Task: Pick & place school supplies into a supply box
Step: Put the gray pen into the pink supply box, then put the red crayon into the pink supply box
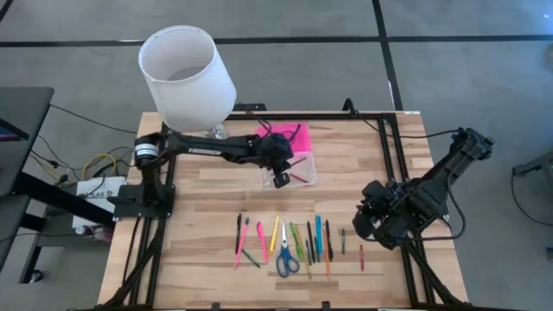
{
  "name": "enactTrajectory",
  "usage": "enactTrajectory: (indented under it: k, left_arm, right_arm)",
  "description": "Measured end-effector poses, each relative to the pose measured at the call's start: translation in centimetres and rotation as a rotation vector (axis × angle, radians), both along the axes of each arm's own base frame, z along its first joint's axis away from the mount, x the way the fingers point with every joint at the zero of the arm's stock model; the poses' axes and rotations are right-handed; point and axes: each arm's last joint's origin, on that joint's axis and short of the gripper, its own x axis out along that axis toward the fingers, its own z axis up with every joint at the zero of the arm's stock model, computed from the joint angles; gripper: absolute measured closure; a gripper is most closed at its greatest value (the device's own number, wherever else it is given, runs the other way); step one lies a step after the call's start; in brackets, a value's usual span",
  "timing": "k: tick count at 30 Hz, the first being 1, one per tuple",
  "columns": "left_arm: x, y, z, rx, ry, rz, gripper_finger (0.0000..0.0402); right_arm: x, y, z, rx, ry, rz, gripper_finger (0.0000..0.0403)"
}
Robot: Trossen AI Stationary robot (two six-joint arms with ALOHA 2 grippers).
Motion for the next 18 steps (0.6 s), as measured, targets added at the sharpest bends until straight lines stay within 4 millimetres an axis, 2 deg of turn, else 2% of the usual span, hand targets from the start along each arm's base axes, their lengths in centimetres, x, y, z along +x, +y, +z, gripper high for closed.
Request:
enactTrajectory:
  k: [7,13,18]
  left_arm:
    - [0.59,0.78,-0.43,0.046,0.116,-0.034,0.0342]
    - [0.47,1.04,-0.41,0.086,0.135,-0.044,0.0311]
    - [0.15,0.74,0.2,0.032,0.123,-0.097,0.0293]
  right_arm:
    - [0.02,0.06,0.01,0.033,-0.024,-0.057,0.031]
    - [0.04,0.08,0.0,0.059,-0.041,-0.105,0.031]
    - [0.19,0.4,0.02,0.12,-0.062,-0.139,0.031]
